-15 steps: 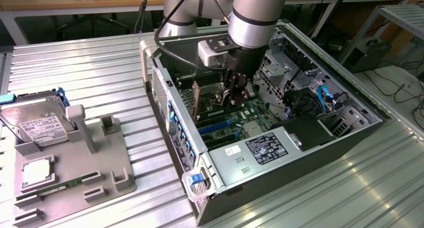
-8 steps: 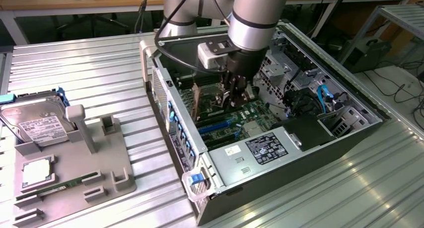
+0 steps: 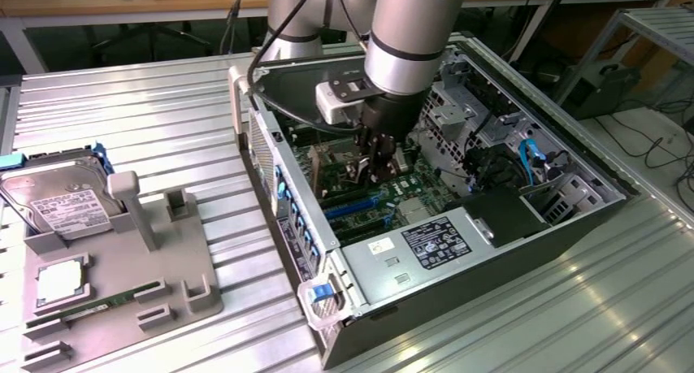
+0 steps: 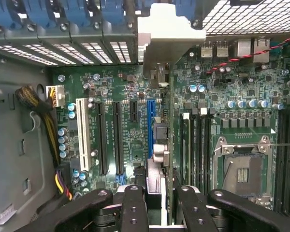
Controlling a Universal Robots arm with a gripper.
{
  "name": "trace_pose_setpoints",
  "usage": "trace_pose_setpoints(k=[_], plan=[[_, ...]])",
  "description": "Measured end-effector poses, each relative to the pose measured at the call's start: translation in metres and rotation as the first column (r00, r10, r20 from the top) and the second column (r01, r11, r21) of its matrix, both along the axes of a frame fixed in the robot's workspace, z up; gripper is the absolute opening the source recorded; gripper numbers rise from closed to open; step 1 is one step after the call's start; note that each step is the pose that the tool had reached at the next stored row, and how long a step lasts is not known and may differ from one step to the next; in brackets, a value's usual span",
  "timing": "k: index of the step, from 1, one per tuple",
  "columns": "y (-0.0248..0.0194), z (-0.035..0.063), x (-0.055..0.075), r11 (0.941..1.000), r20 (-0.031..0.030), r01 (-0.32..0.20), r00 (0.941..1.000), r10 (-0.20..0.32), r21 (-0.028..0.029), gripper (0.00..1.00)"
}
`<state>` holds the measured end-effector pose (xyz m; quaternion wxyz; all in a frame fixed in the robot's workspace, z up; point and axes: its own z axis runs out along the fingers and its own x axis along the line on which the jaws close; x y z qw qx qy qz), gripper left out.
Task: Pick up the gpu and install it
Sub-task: 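Insert the gpu into the slot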
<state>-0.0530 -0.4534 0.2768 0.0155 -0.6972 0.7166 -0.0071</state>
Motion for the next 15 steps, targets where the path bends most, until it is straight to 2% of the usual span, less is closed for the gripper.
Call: trace_pose_setpoints(k=[3,6,10,15], plan=[[-0.0002,-0.0045,-0.002,1.0,0.0,0.0,1.0,0.0,0.0001,0.28],[-0.0027,-0.0069,-0.002,1.0,0.0,0.001,1.0,-0.001,0.0002,0.28],[-0.003,-0.0107,-0.006,1.0,0.0,0.001,1.0,-0.001,0.0001,0.28],[-0.0061,-0.0151,-0.007,1.0,0.0,0.001,1.0,-0.001,0.0002,0.28]])
